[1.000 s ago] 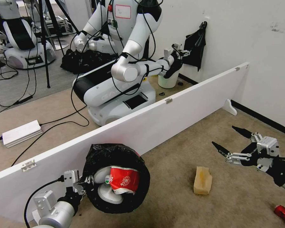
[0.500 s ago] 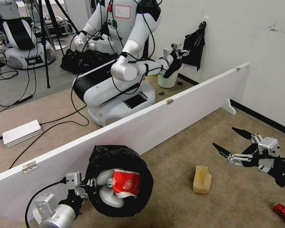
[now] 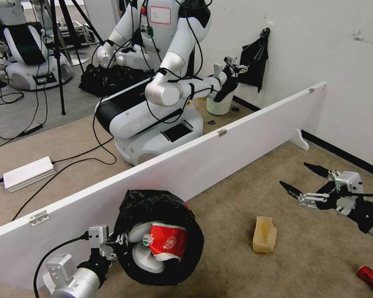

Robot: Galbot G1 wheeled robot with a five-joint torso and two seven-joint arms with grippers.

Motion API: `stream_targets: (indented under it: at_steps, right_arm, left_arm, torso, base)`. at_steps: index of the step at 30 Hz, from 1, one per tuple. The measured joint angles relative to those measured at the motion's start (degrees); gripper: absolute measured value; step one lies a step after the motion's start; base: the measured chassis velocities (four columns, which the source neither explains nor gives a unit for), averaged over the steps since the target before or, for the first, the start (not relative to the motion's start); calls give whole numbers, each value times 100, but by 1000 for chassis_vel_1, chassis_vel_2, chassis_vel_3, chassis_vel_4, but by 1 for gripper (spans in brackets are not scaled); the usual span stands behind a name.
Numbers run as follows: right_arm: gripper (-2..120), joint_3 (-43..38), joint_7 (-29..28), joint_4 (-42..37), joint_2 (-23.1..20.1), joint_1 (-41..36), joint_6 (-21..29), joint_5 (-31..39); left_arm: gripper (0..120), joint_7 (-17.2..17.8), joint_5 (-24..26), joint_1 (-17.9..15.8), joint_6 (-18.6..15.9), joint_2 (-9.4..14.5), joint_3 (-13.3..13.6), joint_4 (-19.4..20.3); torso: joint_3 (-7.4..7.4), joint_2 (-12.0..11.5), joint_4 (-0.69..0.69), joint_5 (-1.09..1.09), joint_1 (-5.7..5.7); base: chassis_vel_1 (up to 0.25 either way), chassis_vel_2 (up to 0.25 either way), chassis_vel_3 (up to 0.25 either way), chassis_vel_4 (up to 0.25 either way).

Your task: Pick up the trash bin, then pick up the garbage from the floor and place it into the trash bin.

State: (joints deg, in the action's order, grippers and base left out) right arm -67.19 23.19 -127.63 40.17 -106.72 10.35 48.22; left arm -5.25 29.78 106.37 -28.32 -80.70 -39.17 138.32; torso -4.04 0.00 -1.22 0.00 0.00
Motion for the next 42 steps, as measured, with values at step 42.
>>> stream_targets:
  at_steps: [42]
  right_arm:
    - [100,719,-776,396,-425,403,659,119]
  left_arm:
    - [0,-356,-396,204,164,-112,203,80]
  torso:
    - [0,0,-1,0,0]
  base:
    - [0,0,0,0]
